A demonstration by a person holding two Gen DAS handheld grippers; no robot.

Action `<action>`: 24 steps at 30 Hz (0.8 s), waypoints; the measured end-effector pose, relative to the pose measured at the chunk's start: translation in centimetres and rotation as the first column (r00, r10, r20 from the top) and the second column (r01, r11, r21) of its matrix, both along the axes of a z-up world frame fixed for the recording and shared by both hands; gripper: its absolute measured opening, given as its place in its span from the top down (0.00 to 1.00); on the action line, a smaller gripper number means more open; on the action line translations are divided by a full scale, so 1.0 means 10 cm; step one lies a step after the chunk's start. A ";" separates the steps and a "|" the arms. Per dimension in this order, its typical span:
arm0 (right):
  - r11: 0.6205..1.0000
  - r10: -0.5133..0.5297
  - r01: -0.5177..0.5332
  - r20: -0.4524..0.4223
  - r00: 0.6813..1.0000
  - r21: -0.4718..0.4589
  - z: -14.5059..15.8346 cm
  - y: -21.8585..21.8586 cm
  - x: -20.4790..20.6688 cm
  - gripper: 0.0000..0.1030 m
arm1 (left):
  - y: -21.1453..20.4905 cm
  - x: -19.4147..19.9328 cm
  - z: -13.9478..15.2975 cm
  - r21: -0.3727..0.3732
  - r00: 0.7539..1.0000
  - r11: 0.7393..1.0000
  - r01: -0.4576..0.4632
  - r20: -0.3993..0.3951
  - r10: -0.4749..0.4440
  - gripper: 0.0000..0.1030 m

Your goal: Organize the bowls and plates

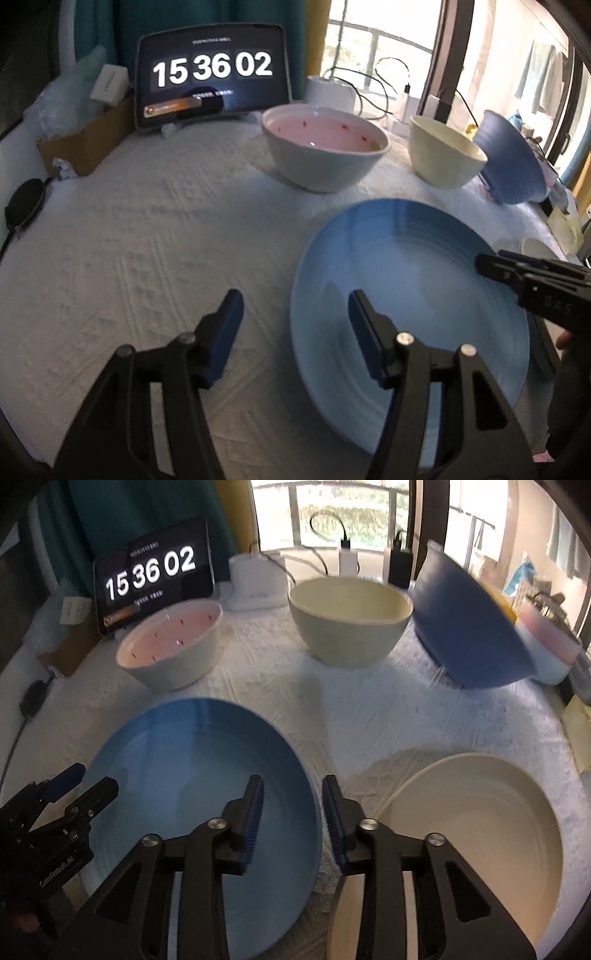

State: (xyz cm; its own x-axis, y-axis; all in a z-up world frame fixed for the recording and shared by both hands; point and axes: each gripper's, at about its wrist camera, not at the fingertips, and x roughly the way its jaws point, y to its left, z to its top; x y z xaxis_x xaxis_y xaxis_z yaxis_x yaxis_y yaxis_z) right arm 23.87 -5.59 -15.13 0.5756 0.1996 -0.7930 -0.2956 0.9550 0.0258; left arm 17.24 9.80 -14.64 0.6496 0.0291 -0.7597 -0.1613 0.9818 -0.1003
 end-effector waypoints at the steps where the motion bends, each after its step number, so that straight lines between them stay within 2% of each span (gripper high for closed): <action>1: 1.000 -0.007 0.007 -0.018 1.000 -0.004 -0.04 0.01 0.03 0.65 | -0.01 0.01 -0.01 -0.001 1.000 1.000 0.005 -0.005 -0.005 0.41; 6: 1.000 -0.003 0.002 -0.042 0.999 -0.022 -0.12 0.06 0.08 0.64 | -0.05 0.07 -0.03 0.004 0.999 1.000 0.031 -0.017 -0.031 0.38; 13: 0.999 0.006 -0.007 -0.020 1.000 -0.045 -0.12 0.11 0.06 0.64 | -0.09 0.09 -0.03 0.009 0.998 0.998 0.059 -0.018 -0.059 0.37; 17: 0.999 0.022 -0.022 -0.011 1.000 -0.044 -0.11 0.13 0.03 0.72 | -0.15 0.07 -0.02 0.009 0.995 0.995 0.094 -0.011 -0.094 0.38; 20: 0.999 0.023 -0.023 -0.006 1.000 -0.043 -0.10 0.13 0.01 0.74 | -0.09 0.06 -0.02 -0.006 0.998 0.998 0.067 -0.009 -0.067 0.48; 24: 0.999 0.026 -0.026 0.005 1.000 -0.030 -0.06 0.12 -0.04 0.78 | -0.06 0.02 0.00 -0.014 0.999 0.998 0.053 -0.005 -0.053 0.49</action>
